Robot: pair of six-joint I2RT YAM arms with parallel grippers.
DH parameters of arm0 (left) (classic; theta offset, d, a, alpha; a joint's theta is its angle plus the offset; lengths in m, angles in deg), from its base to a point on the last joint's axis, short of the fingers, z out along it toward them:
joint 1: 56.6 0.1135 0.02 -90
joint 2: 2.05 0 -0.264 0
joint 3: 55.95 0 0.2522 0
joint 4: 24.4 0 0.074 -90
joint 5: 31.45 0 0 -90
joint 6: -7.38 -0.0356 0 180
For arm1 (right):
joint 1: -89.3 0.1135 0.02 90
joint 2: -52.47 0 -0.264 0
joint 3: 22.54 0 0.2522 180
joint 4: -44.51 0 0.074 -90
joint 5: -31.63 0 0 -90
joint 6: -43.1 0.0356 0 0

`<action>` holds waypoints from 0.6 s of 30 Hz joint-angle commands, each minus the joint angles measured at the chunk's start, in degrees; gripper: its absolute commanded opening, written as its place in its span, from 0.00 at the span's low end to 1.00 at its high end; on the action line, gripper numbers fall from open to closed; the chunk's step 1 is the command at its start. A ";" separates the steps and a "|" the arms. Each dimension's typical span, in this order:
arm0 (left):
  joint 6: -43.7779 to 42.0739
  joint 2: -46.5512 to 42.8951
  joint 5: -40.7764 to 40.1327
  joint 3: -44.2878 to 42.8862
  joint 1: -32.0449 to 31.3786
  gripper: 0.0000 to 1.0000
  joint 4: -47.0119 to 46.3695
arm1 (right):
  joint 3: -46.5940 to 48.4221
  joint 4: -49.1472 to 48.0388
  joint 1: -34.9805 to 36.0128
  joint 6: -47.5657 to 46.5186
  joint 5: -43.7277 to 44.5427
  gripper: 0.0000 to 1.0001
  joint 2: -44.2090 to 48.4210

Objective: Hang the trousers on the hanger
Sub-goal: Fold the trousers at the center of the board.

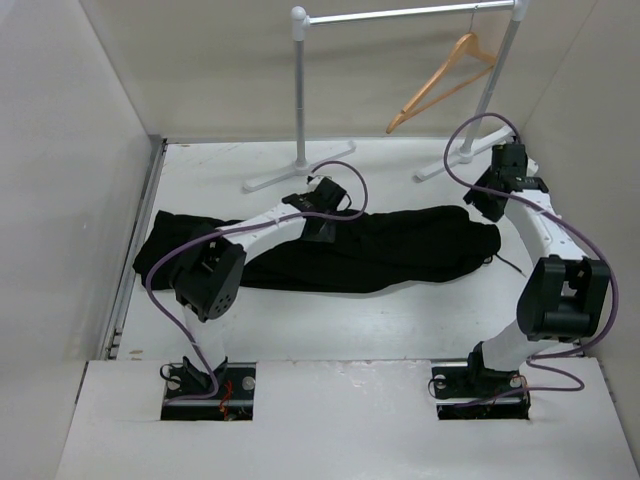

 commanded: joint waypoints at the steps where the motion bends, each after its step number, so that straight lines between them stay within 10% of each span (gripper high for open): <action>1: 1.80 -5.48 3.28 -0.84 -1.66 0.60 -2.97 | -0.65 -0.17 0.36 -1.70 0.63 0.58 -0.75; 8: 8.14 -1.36 13.84 -2.25 -3.42 0.62 -3.94 | -2.06 -1.58 1.59 -2.40 -1.66 0.60 -4.70; 13: 8.22 -0.03 12.79 -1.90 -4.13 0.51 -2.27 | -0.75 -1.59 1.85 -2.32 -3.68 0.24 -7.08; 18: 8.66 -0.55 11.29 -1.81 -4.13 0.16 -2.01 | -0.30 -1.23 1.77 -0.91 -3.16 0.04 -5.59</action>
